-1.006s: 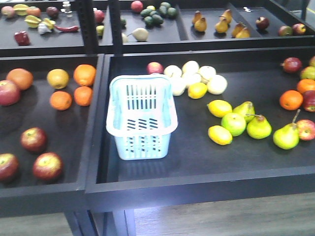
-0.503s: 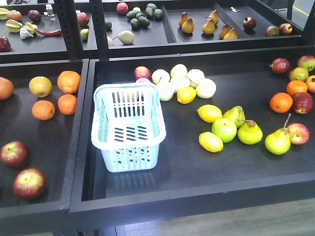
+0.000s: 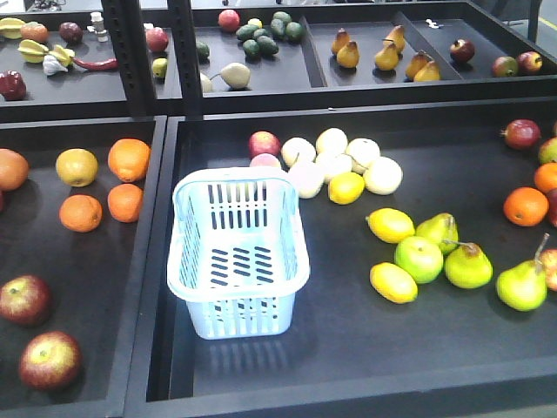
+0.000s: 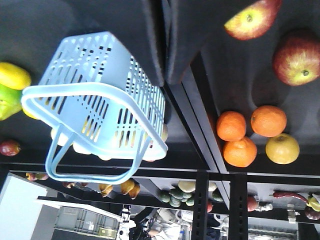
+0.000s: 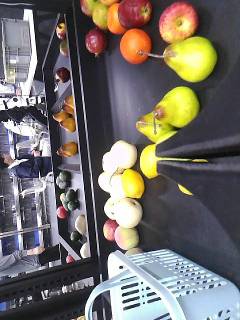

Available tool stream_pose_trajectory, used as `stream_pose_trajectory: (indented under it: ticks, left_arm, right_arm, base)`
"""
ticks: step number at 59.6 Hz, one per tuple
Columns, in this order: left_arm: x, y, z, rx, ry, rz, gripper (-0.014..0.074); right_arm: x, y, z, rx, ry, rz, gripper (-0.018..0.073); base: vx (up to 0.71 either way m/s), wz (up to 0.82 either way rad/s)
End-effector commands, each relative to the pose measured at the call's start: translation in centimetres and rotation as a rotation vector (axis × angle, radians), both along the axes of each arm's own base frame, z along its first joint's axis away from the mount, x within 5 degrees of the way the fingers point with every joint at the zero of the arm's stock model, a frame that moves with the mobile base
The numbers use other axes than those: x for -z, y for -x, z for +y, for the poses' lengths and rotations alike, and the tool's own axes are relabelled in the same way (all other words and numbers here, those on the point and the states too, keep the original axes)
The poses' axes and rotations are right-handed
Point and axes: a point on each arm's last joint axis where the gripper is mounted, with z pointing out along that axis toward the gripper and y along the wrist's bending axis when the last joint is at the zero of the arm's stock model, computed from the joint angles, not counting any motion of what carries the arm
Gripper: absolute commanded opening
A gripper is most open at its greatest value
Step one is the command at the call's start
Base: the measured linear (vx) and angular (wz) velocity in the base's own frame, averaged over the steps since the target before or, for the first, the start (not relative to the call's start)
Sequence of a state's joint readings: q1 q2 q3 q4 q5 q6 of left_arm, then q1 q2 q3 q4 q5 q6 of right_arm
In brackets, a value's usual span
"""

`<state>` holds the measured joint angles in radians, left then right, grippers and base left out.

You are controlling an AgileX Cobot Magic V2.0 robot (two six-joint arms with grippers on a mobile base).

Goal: Pick three apples into basket with both arms
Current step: 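Approach the table and stop in front of the light-blue basket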

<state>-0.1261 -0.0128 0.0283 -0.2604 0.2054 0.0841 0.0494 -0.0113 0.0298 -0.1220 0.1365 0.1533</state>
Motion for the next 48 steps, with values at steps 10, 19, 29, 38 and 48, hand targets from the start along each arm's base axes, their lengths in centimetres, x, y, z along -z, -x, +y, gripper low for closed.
stream_pose_trajectory:
  ticks: [10, 19, 29, 38, 48]
  left_arm:
    - [-1.62, 0.11, 0.17, -0.016, 0.028, -0.112, -0.0006]
    - [-1.62, 0.11, 0.17, -0.016, 0.028, -0.112, -0.0006]
    - [-1.62, 0.11, 0.17, -0.016, 0.028, -0.112, -0.0006]
    - [-1.62, 0.11, 0.17, -0.016, 0.028, -0.112, -0.0006]
    - [-1.62, 0.11, 0.17, -0.016, 0.028, -0.112, -0.0006]
  right_arm:
    - [-0.32, 0.03, 0.04, -0.002, 0.016, -0.073, -0.0005]
    - [-0.32, 0.03, 0.04, -0.002, 0.016, -0.073, -0.0005]
    - [-0.32, 0.03, 0.04, -0.002, 0.016, -0.073, -0.0005]
    - [-0.32, 0.03, 0.04, -0.002, 0.016, -0.073, -0.0005]
    - [-0.32, 0.03, 0.04, -0.002, 0.016, -0.073, -0.0005]
  base:
    - [0.09, 0.1]
    - [0.08, 0.09]
    - [0.07, 0.08]
    - [0.07, 0.07]
    - [0.07, 0.06]
